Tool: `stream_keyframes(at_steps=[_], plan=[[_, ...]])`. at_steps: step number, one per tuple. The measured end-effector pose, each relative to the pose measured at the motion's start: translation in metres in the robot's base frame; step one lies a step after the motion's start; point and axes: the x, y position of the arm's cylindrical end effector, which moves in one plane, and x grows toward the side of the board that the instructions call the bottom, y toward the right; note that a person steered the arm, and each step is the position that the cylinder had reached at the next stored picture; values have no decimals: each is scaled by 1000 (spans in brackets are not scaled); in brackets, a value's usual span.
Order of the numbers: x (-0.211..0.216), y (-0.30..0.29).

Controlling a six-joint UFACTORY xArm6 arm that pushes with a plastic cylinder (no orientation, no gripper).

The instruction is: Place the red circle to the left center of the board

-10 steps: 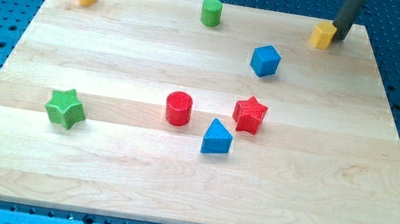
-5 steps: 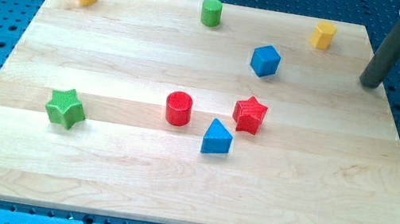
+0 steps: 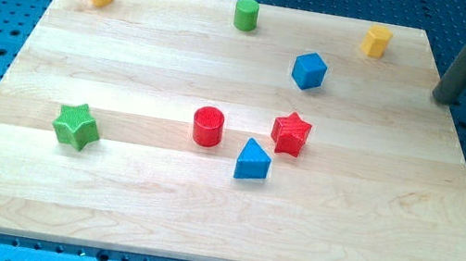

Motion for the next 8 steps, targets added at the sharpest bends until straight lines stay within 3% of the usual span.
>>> stream_keyframes(at_steps=[2, 3, 5, 7, 8], plan=[[1, 0], [31, -29], [68, -241], [167, -342], [184, -407]])
